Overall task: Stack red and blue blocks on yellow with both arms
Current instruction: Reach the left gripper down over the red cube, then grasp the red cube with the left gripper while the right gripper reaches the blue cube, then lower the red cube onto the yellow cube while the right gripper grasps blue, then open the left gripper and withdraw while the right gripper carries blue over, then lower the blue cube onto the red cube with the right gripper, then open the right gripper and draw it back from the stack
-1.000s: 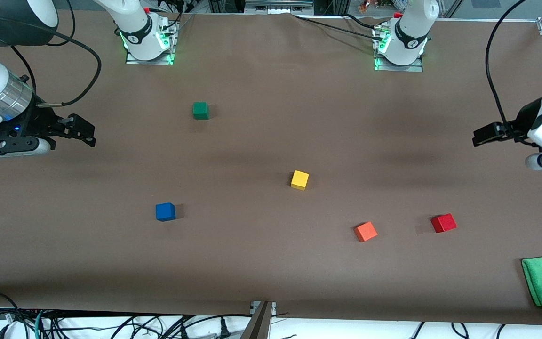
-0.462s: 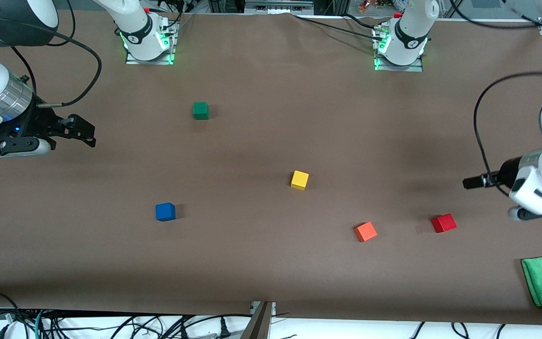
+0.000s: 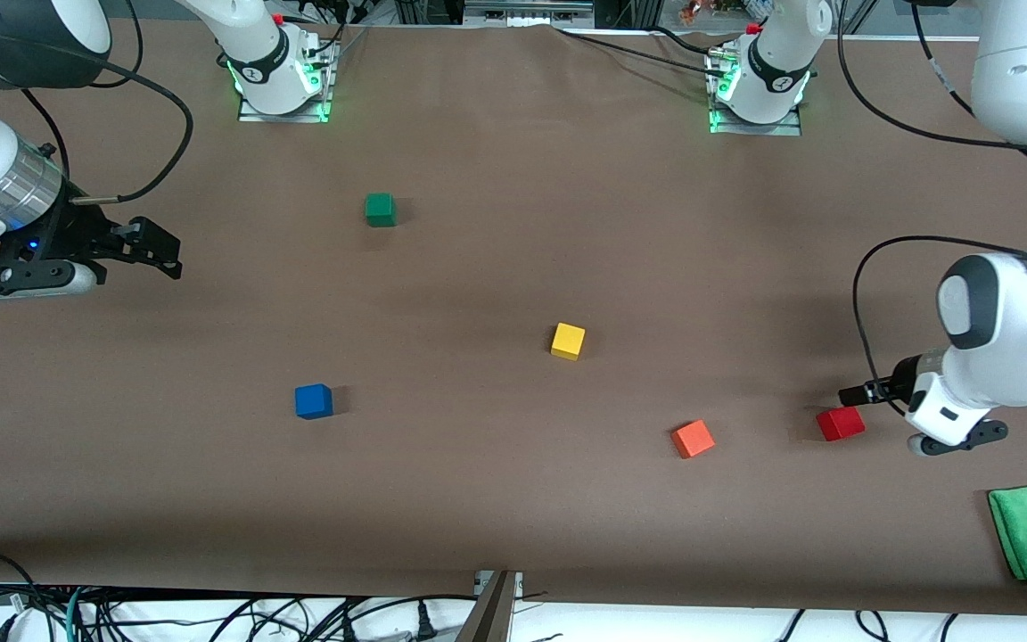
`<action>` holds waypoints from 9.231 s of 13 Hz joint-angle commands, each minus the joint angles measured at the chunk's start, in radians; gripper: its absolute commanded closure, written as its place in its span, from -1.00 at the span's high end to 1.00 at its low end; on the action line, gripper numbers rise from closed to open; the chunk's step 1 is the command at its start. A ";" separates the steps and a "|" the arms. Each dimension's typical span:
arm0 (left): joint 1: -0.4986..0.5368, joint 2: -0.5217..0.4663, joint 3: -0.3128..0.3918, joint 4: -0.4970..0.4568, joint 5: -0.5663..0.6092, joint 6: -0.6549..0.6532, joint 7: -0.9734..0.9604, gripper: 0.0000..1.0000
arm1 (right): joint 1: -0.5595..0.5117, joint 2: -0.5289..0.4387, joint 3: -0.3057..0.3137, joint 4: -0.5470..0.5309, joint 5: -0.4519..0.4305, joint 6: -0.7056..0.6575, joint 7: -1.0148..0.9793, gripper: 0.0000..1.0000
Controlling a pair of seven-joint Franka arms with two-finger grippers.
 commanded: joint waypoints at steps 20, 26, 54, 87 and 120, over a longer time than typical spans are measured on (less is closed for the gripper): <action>-0.053 0.053 -0.021 -0.026 -0.001 0.145 -0.061 -0.46 | 0.053 0.380 0.013 0.021 0.046 0.350 -0.105 0.99; -0.369 -0.029 -0.024 0.054 -0.015 -0.100 -0.076 -0.44 | 0.071 0.627 0.015 0.075 0.122 0.605 -0.102 0.99; -0.721 0.065 -0.029 0.025 0.099 0.067 -0.198 -0.37 | 0.184 0.522 0.013 0.431 0.133 0.021 0.266 -0.58; -0.235 -0.444 0.014 0.164 0.079 -0.636 0.089 1.00 | 0.617 0.743 0.002 0.534 0.123 0.424 1.269 -0.45; -0.104 -0.449 0.026 0.143 -0.026 -0.636 0.100 1.00 | 0.490 0.564 -0.001 0.522 0.021 0.170 1.040 1.00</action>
